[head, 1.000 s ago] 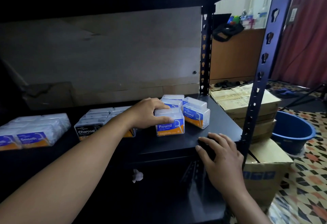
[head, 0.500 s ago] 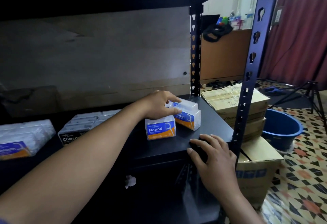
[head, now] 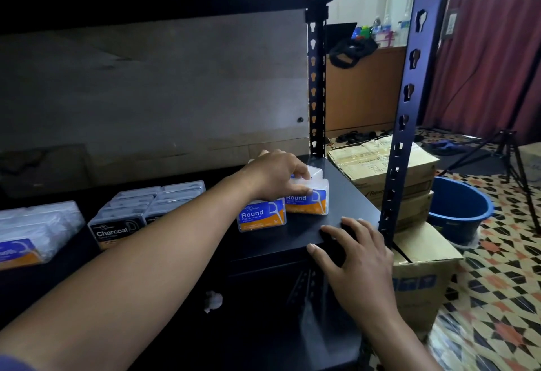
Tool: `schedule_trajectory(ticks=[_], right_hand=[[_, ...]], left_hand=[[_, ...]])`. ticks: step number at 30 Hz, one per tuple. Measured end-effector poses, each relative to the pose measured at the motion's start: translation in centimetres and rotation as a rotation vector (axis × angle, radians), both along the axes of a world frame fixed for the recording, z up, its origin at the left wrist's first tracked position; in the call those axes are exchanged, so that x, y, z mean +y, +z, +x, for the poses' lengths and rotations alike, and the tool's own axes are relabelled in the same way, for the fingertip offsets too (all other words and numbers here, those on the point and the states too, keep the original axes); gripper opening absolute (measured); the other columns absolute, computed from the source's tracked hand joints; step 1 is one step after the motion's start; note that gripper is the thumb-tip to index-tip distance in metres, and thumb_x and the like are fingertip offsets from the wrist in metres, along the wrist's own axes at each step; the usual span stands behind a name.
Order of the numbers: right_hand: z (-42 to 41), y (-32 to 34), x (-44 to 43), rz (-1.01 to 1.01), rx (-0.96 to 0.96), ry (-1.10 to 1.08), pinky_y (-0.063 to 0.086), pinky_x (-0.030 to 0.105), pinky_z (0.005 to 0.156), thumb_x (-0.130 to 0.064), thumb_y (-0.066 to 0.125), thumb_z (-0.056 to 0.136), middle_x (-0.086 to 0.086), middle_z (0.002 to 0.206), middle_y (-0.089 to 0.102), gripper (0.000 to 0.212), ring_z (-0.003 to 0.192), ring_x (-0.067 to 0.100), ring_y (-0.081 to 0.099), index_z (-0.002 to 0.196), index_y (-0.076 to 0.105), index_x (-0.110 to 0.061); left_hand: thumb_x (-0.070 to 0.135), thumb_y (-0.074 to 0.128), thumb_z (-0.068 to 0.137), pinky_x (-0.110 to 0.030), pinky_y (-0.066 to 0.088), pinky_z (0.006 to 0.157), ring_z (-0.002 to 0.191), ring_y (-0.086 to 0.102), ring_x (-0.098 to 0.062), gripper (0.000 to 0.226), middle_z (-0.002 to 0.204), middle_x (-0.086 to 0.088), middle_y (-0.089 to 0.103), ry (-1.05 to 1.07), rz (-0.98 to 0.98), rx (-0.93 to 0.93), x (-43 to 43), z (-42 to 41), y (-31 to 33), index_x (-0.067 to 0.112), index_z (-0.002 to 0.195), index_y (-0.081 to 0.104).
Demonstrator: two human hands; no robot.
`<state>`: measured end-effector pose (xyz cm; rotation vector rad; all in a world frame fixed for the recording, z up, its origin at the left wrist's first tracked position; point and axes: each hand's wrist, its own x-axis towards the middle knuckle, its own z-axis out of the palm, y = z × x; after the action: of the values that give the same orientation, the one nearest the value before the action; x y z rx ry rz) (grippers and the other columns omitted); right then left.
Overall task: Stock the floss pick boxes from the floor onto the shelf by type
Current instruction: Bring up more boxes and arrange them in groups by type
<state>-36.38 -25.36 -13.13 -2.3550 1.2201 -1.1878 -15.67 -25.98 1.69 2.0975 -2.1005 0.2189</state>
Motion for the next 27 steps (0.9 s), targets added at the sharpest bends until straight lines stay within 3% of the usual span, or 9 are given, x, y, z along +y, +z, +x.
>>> schedule_trajectory(ticks=[6, 13, 19, 22, 25, 27], right_hand=[[0.0, -0.3, -0.1, -0.003, 0.01, -0.005, 0.037, 0.049, 0.101, -0.069, 0.059, 0.082, -0.008, 0.136, 0.052, 0.043, 0.138, 0.016, 0.035, 0.117, 0.066, -0.043], [0.1, -0.3, -0.1, -0.007, 0.009, -0.009, 0.036, 0.048, 0.101, -0.069, 0.057, 0.081, -0.008, 0.136, 0.053, 0.045, 0.138, 0.016, 0.035, 0.117, 0.066, -0.043], [-0.1, -0.3, -0.1, 0.003, 0.011, -0.003, 0.035, 0.049, 0.103, -0.069, 0.058, 0.082, -0.009, 0.138, 0.051, 0.044, 0.139, 0.014, 0.033, 0.119, 0.065, -0.044], [0.1, -0.2, -0.1, -0.007, -0.007, -0.01, 0.036, 0.048, 0.101, -0.073, 0.048, 0.08, -0.01, 0.135, 0.053, 0.049, 0.138, 0.015, 0.036, 0.116, 0.066, -0.044], [0.2, -0.2, 0.0, -0.015, -0.022, -0.015, 0.038, 0.048, 0.1, -0.074, 0.044, 0.078, -0.01, 0.133, 0.054, 0.052, 0.136, 0.015, 0.038, 0.114, 0.067, -0.044], [0.1, -0.3, -0.1, -0.013, -0.012, -0.013, 0.038, 0.049, 0.1, -0.075, 0.042, 0.078, -0.011, 0.133, 0.054, 0.054, 0.136, 0.015, 0.038, 0.114, 0.067, -0.044]], left_hand=[[0.046, 0.071, 0.086, -0.035, 0.048, 0.094, 0.104, 0.058, -0.012, 0.044, 0.119, 0.003, 0.068, -0.063, 0.068, 0.135, 0.7, 0.0, 0.3, 0.024, 0.124, 0.07], [0.047, 0.07, 0.087, -0.039, 0.05, 0.093, 0.104, 0.057, -0.01, 0.045, 0.122, 0.005, 0.065, -0.073, 0.088, 0.171, 1.1, 0.0, 0.2, 0.026, 0.126, 0.068], [0.049, 0.069, 0.087, -0.031, 0.05, 0.083, 0.095, 0.058, -0.006, 0.042, 0.104, 0.015, 0.061, -0.083, 0.091, 0.197, 1.3, 0.2, 0.3, 0.027, 0.123, 0.07], [0.045, 0.064, 0.092, -0.028, 0.048, 0.077, 0.091, 0.062, -0.006, 0.031, 0.103, 0.012, 0.07, -0.079, 0.025, 0.315, 1.1, 0.8, 1.0, 0.027, 0.115, 0.075], [0.036, 0.059, 0.097, -0.027, 0.044, 0.079, 0.093, 0.06, -0.008, 0.028, 0.11, 0.01, 0.07, -0.017, -0.021, 0.325, 0.0, 1.5, 1.6, 0.025, 0.121, 0.071], [0.035, 0.057, 0.098, -0.03, 0.041, 0.088, 0.107, 0.056, -0.012, 0.032, 0.126, 0.007, 0.064, 0.049, 0.019, 0.258, -1.1, 2.0, 1.5, 0.03, 0.129, 0.065]])
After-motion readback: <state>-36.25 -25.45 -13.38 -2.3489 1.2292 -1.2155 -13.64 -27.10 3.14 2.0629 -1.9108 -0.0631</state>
